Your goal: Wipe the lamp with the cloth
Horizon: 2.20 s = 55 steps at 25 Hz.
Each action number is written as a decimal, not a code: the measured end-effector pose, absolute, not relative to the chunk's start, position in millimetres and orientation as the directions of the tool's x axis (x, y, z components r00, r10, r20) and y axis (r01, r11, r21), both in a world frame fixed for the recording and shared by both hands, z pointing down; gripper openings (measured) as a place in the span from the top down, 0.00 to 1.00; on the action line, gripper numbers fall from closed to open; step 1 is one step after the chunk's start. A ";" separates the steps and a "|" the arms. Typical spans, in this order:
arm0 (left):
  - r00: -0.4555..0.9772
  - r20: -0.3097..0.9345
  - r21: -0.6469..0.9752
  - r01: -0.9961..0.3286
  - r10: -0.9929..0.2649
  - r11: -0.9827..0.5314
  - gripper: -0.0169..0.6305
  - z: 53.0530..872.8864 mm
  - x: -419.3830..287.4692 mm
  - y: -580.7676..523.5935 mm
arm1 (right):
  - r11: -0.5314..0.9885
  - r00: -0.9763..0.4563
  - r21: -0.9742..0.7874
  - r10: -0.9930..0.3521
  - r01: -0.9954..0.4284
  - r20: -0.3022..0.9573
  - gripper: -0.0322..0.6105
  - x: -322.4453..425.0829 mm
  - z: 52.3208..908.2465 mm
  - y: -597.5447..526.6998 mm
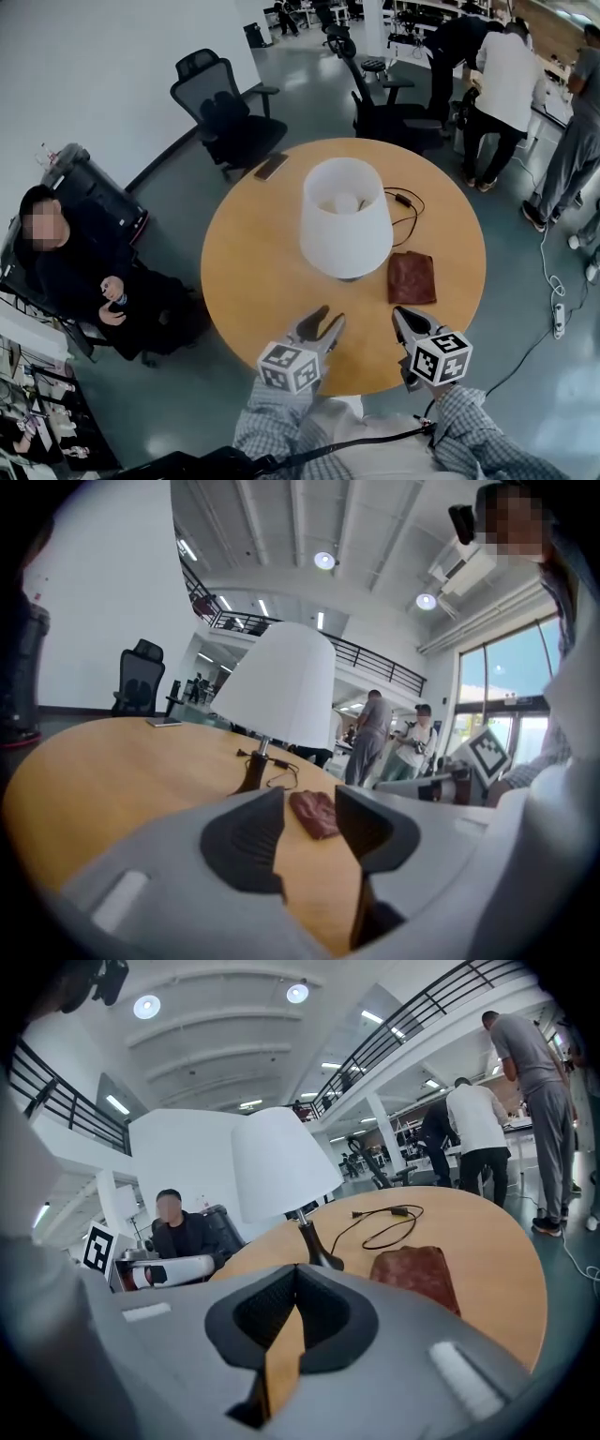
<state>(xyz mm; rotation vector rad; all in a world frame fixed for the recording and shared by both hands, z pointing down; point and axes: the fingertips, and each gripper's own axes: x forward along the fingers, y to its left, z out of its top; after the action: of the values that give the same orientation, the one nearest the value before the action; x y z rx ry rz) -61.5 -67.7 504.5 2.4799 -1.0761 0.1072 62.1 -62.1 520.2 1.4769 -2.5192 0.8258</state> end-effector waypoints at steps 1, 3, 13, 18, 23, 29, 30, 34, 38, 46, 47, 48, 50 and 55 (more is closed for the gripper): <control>0.712 0.230 0.374 -0.694 -0.663 -0.615 0.71 504.8 -62.3 -73.1 | 0.375 -0.519 -0.399 -0.777 -0.837 0.357 0.95 59.4 521.4 -67.5; 0.744 0.207 0.413 -0.655 -0.636 -0.633 0.67 503.1 -62.7 -81.6 | 0.368 -0.513 -0.396 -0.774 -0.841 0.370 0.95 54.9 523.8 -73.5; 0.827 0.010 0.584 -0.462 -0.563 -0.668 0.49 488.7 -43.6 -124.6 | 0.345 -0.484 -0.369 -0.774 -0.863 0.408 0.95 60.7 527.7 -101.0; 0.806 -0.168 0.737 -0.279 -0.567 -0.615 0.48 465.5 -36.8 -137.1 | 0.355 -0.492 -0.364 -0.761 -0.861 0.422 0.95 70.3 530.8 -112.9; 0.730 -0.368 0.824 -0.031 -0.576 -0.566 0.48 452.3 -41.8 -146.6 | 0.367 -0.502 -0.361 -0.750 -0.857 0.431 0.95 76.2 536.0 -129.9; 0.693 -0.510 0.757 0.081 -0.510 -0.648 0.68 436.4 -46.2 -142.2 | 0.372 -0.500 -0.344 -0.734 -0.862 0.460 0.95 87.3 552.7 -139.9; 0.688 -0.528 0.744 0.093 -0.498 -0.662 0.75 432.5 -46.8 -140.8 | 0.364 -0.489 -0.334 -0.728 -0.870 0.480 0.95 93.5 559.3 -140.9; 0.676 -0.546 0.734 0.102 -0.494 -0.672 0.78 429.6 -46.6 -138.9 | 0.343 -0.438 -0.273 -0.672 -0.899 0.598 0.92 128.7 594.9 -143.7; 0.674 -0.544 0.735 0.094 -0.500 -0.672 0.78 429.3 -45.8 -138.1 | 0.387 -0.456 -0.263 -0.590 -0.884 0.666 0.64 134.4 623.9 -148.7; 0.674 -0.532 0.742 0.079 -0.512 -0.666 0.77 426.8 -43.6 -138.5 | 0.634 -0.429 -0.068 -0.437 -0.771 0.790 0.58 81.5 671.3 -123.8; 0.674 -0.530 0.744 0.078 -0.515 -0.664 0.77 427.4 -44.3 -139.0 | 0.638 -0.412 -0.047 -0.438 -0.769 0.800 0.58 79.9 675.1 -124.5; 0.673 -0.528 0.746 0.076 -0.517 -0.662 0.77 428.0 -45.0 -139.5 | 0.642 -0.398 -0.026 -0.444 -0.766 0.803 0.58 79.3 676.8 -126.9; 0.670 -0.526 0.749 0.074 -0.524 -0.658 0.76 428.9 -46.3 -140.2 | 0.665 -0.398 0.003 -0.450 -0.747 0.799 0.61 79.3 677.1 -131.8; 0.671 -0.522 0.752 0.071 -0.527 -0.655 0.76 429.5 -46.8 -140.1 | 0.650 -0.413 -0.008 -0.473 -0.760 0.778 0.68 85.7 677.0 -134.8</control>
<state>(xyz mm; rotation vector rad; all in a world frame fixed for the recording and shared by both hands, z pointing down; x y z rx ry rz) -46.8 -140.1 429.5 2.0979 -0.3505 -0.9685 85.7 -134.8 677.0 0.9556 -2.0842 0.4672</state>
